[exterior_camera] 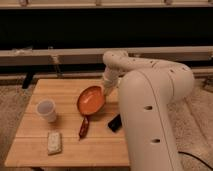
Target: Pick up the ceramic bowl
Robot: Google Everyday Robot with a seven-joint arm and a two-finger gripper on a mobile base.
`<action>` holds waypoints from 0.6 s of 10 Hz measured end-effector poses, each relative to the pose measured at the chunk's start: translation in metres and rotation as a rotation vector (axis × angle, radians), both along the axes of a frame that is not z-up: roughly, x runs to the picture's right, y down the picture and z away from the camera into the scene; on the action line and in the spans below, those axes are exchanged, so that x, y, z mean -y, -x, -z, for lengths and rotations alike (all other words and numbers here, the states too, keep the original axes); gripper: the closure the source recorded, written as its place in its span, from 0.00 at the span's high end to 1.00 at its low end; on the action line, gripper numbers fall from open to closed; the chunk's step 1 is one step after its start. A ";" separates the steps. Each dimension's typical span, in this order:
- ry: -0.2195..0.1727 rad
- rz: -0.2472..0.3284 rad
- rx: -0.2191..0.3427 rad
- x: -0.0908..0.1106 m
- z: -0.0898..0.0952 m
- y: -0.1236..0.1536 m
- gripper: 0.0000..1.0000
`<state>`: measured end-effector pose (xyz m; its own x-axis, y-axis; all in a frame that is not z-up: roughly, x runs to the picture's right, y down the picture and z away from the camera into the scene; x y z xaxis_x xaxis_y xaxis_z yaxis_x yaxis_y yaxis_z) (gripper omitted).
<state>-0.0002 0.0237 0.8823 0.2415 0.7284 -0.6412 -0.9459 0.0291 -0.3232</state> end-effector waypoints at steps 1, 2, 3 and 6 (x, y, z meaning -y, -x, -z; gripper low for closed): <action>-0.001 0.004 0.009 0.002 0.001 0.002 0.11; -0.003 0.009 0.022 0.004 0.003 0.005 0.11; -0.004 0.012 0.029 0.006 0.006 0.005 0.11; -0.007 0.017 0.047 0.011 0.010 0.006 0.11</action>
